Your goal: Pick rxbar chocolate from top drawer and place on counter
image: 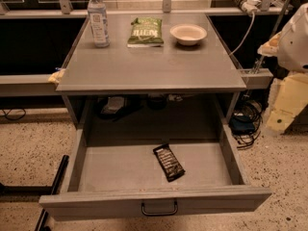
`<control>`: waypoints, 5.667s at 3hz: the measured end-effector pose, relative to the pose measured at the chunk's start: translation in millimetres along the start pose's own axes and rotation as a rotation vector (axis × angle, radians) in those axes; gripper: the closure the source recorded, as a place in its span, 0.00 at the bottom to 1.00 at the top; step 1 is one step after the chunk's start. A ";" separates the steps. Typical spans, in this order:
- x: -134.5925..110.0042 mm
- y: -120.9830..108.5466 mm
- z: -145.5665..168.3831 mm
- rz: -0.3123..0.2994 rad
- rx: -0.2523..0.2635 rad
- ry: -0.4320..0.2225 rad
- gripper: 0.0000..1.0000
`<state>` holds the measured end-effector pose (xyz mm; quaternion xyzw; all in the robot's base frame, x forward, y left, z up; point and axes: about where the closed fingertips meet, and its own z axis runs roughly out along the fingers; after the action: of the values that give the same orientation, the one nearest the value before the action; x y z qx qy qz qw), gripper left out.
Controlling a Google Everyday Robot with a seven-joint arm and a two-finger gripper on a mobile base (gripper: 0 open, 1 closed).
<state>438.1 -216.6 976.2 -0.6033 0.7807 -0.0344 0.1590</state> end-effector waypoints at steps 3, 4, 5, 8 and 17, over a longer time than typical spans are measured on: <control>3.6 5.7 24.8 0.028 -0.012 -0.021 0.22; 10.5 12.7 86.2 0.087 -0.039 -0.059 0.46; -1.5 5.8 150.7 0.158 -0.054 -0.131 0.69; -5.8 22.1 181.4 0.253 -0.029 -0.190 1.00; -133.9 56.9 314.3 0.228 -0.058 -0.577 0.03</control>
Offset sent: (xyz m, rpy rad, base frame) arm 0.0000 0.0000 0.0000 0.0000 0.0000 0.0000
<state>506.0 -30.3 692.3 -0.5010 0.7666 0.1787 0.3597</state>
